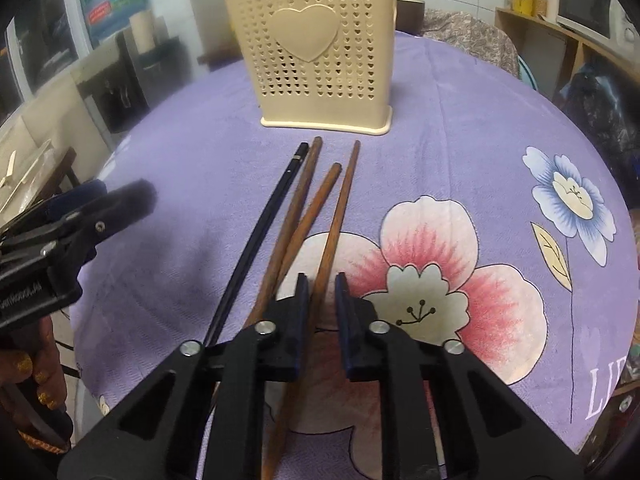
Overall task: Organize utensils
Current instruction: 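Grasp a brown chopstick with the right tool while the left tool grasps a black chopstick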
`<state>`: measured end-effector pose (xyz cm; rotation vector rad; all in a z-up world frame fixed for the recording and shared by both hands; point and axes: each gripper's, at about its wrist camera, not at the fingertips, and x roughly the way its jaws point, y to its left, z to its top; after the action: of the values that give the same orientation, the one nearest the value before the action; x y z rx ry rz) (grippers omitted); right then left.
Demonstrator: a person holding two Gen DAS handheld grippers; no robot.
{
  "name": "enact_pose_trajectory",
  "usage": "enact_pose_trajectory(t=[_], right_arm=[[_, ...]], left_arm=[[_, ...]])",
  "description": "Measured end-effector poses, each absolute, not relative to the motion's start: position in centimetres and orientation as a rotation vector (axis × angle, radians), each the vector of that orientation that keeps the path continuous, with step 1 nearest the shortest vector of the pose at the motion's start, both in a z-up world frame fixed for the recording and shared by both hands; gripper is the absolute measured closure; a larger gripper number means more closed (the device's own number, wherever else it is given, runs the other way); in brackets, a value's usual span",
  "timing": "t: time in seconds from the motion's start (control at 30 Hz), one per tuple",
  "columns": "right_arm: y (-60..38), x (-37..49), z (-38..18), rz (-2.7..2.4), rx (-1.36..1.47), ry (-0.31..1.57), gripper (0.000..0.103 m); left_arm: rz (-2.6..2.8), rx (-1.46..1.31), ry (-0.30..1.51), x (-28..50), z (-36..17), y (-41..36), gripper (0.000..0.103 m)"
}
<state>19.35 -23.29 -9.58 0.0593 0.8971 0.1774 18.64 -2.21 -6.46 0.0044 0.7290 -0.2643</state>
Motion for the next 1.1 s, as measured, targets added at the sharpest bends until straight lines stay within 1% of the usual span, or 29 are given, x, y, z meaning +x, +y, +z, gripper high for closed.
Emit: enact_pose_trajectory(t=[0.2,0.3,0.33,0.37,0.47,0.6,0.63,0.67,0.7,0.77,0.83,0.93,1.0,1.03,1.07,1.1], right_arm=[[-27.2,19.2,-9.4,0.107,0.09,0.896,0.094],[-29.4,18.8,-9.4,0.06,0.12,0.89,0.094],[-29.9,18.6,-9.4,0.057,0.132,0.885,0.094],[-30.3,18.4,-9.4,0.056,0.144,0.88,0.094],[-30.3,18.2,-9.5,0.055,0.146,0.874,0.094],[-30.3,18.1,-9.6,0.056,0.157,0.866,0.093],[-30.4,18.2,-9.6,0.056,0.163,0.866,0.092],[-30.4,18.2,-9.5,0.057,0.167,0.867,0.092],[-30.6,18.2,-9.5,0.059,0.171,0.868,0.092],[-30.7,18.2,-9.4,0.068,0.18,0.866,0.092],[-30.8,18.3,-9.3,0.074,0.173,0.868,0.092],[-31.2,18.7,-8.9,0.093,0.178,0.865,0.092],[-31.3,19.0,-8.5,0.107,0.175,0.858,0.085],[-31.3,19.2,-8.2,0.117,0.175,0.853,0.073],[-31.3,19.6,-8.0,0.13,0.173,0.849,0.064],[-31.2,19.9,-7.7,0.141,0.166,0.845,0.064]], left_arm=[[-0.3,0.034,0.766,18.3,-7.2,-3.6,0.015],[-0.328,0.061,0.788,18.1,-7.7,-4.6,0.02],[-0.338,0.075,0.796,18.0,-7.9,-5.1,0.024],[-0.346,0.083,0.803,18.0,-8.0,-5.5,0.032],[-0.363,0.113,0.842,18.0,-8.9,-6.7,0.046],[-0.375,0.135,0.862,18.0,-9.5,-7.8,0.049],[-0.374,0.151,0.861,18.0,-9.5,-8.1,0.052],[-0.367,0.171,0.855,18.1,-9.6,-8.3,0.057],[-0.362,0.18,0.85,18.3,-9.6,-8.4,0.06],[-0.357,0.183,0.849,18.9,-9.5,-8.3,0.071],[-0.349,0.18,0.854,19.7,-9.4,-8.0,0.074],[-0.321,0.183,0.862,21.2,-9.3,-7.3,0.074],[-0.32,0.171,0.871,21.6,-9.2,-7.2,0.074],[-0.322,0.164,0.876,21.8,-9.2,-7.2,0.074],[-0.323,0.164,0.881,22.1,-9.2,-7.4,0.074],[-0.325,0.168,0.883,22.3,-9.1,-7.6,0.074]])
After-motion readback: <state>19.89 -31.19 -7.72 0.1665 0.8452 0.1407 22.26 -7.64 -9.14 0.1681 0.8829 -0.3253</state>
